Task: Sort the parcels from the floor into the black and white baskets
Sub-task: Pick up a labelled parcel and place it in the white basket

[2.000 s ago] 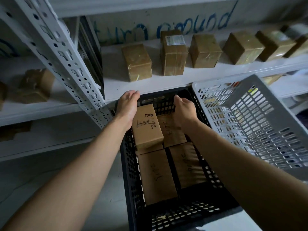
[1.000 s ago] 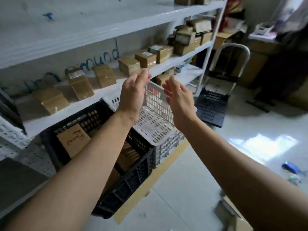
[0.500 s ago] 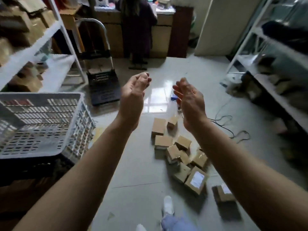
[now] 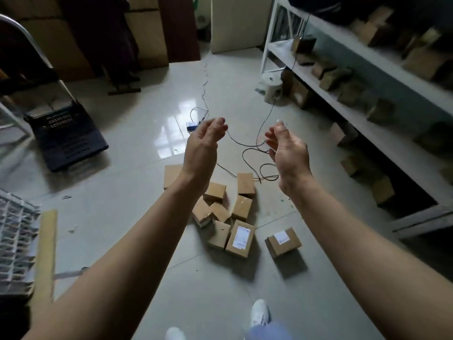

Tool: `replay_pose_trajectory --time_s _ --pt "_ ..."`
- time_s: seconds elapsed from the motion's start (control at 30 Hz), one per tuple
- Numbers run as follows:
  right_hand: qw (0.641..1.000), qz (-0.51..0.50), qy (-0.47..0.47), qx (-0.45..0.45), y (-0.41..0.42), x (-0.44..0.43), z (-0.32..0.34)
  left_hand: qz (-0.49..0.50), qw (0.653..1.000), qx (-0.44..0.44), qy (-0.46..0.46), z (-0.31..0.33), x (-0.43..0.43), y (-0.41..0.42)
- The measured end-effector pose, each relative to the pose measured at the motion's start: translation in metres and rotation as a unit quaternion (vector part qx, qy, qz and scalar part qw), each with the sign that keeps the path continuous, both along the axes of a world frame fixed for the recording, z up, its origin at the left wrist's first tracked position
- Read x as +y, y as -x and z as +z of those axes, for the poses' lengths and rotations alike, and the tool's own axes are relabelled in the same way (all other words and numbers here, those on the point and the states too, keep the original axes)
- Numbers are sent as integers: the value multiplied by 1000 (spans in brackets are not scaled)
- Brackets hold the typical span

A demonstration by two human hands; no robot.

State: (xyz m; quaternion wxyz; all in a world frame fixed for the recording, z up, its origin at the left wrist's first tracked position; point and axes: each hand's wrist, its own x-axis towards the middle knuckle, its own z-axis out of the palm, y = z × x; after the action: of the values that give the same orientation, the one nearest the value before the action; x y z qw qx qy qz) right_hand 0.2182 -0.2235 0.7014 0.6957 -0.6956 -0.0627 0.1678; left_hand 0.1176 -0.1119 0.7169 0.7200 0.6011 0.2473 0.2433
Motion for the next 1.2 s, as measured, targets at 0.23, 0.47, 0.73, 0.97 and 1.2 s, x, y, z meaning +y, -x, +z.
replay_pose_trajectory --time_s 0.23,0.47,0.73,0.97,1.2 --pt "998 -11 54 22 -94 -61 -52 -1 998 37 58 -55 -60 -99" --pt "991 21 117 67 -126 -63 -109 32 988 118 96 -112 -60 -117" --pt "986 1 157 64 -150 -56 -148 1 984 151 98 -154 -47 -148" --pt "975 -3 200 94 -177 -78 -192 13 973 188 134 -196 -59 -174" --pt "952 45 278 118 -243 -121 -284 51 951 249 175 -293 -99 -221"
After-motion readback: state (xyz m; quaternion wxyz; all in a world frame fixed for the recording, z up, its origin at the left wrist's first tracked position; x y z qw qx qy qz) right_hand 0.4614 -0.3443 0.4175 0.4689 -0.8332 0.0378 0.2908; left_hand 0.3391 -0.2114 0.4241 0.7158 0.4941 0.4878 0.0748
